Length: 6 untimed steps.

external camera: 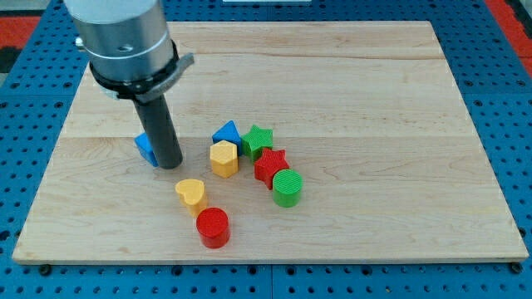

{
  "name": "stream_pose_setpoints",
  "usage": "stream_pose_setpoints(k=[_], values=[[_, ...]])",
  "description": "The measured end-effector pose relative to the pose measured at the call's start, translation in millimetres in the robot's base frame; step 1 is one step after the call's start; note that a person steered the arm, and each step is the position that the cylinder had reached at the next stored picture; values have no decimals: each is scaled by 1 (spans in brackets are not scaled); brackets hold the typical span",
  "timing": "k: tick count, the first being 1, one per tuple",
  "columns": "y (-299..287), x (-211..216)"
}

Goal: Push the blue triangle above to the blue cube

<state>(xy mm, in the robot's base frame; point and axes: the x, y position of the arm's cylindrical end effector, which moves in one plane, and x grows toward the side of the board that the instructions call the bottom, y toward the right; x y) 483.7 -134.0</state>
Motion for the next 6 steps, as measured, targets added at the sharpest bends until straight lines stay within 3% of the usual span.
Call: stream_pose_setpoints(k=[1,3,4,6], values=[[46,-2],[149,-53],[170,-88],[144,-53]])
